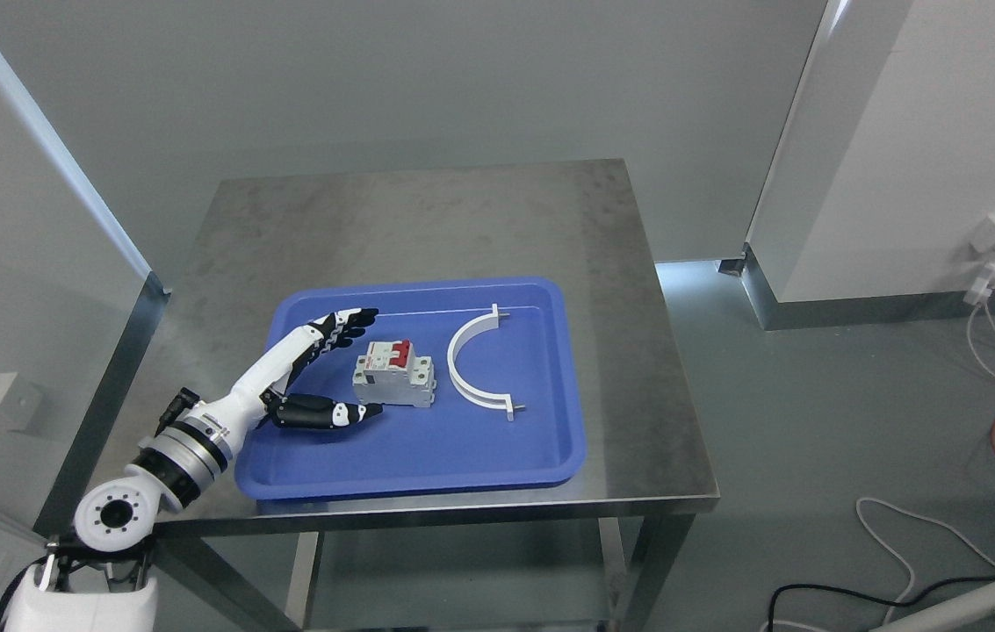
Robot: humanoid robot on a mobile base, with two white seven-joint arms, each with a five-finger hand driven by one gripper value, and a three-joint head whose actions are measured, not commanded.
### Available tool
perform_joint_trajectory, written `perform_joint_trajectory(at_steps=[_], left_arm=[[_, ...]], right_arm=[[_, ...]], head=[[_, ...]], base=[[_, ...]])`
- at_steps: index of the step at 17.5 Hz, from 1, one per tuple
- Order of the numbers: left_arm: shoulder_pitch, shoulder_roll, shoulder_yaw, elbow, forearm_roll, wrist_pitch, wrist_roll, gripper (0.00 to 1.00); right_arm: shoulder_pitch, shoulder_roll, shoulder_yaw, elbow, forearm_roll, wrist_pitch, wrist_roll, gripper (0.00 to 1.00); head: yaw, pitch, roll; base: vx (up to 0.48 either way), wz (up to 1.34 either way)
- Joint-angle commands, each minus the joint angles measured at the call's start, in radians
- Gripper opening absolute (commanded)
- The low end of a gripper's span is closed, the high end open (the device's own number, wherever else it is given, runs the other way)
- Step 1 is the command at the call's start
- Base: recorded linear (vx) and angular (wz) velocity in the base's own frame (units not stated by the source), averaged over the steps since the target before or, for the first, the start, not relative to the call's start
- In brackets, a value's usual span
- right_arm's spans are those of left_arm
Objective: Place circuit breaker on shelf
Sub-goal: 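Reach the left hand to the red-and-white circuit breaker and grasp it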
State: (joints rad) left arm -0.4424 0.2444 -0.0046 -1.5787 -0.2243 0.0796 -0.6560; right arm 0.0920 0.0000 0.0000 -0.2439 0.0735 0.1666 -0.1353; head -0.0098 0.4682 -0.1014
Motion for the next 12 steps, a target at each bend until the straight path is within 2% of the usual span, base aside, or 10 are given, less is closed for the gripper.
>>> perform_joint_trajectory(at_steps=[1, 3, 6, 9, 10, 12], left_arm=[[-0.024, 0.02, -0.04, 0.006, -0.043, 0.008, -0.007, 0.66], [-0.029, -0.016, -0.037, 0.02, -0.044, 0.006, -0.008, 0.49], [-0.026, -0.03, -0.031, 0.028, -0.044, -0.009, -0.01, 0.26], [-0.026, -0.06, 0.015, 0.045, -0.043, -0.088, -0.011, 0.04], [-0.021, -0.069, 0.035, 0.046, -0.041, -0.11, -0.011, 0.0], [-0.019, -0.08, 0.057, 0.049, -0.04, -0.119, -0.011, 0.0]], right_arm=[[0.0, -0.017, 0.02, 0.0, 0.0, -0.087, -0.001, 1.0], [0.0, -0.017, 0.02, 0.0, 0.0, -0.087, -0.001, 1.0], [0.0, -0.017, 0.02, 0.0, 0.0, -0.087, -0.001, 1.0], [0.0, -0.017, 0.02, 0.0, 0.0, -0.087, 0.0, 1.0], [0.0, -0.017, 0.02, 0.0, 0.0, -0.087, -0.001, 1.0], [0.0, -0.017, 0.02, 0.0, 0.0, -0.087, 0.0, 1.0]], head=[[0.0, 0.0, 0.0], [0.0, 0.0, 0.0], [0.0, 0.0, 0.0], [0.0, 0.0, 0.0], [0.0, 0.0, 0.0], [0.0, 0.0, 0.0]], base=[[0.0, 0.0], [0.0, 0.0], [0.0, 0.0], [0.0, 0.0], [0.0, 0.0], [0.0, 0.0]])
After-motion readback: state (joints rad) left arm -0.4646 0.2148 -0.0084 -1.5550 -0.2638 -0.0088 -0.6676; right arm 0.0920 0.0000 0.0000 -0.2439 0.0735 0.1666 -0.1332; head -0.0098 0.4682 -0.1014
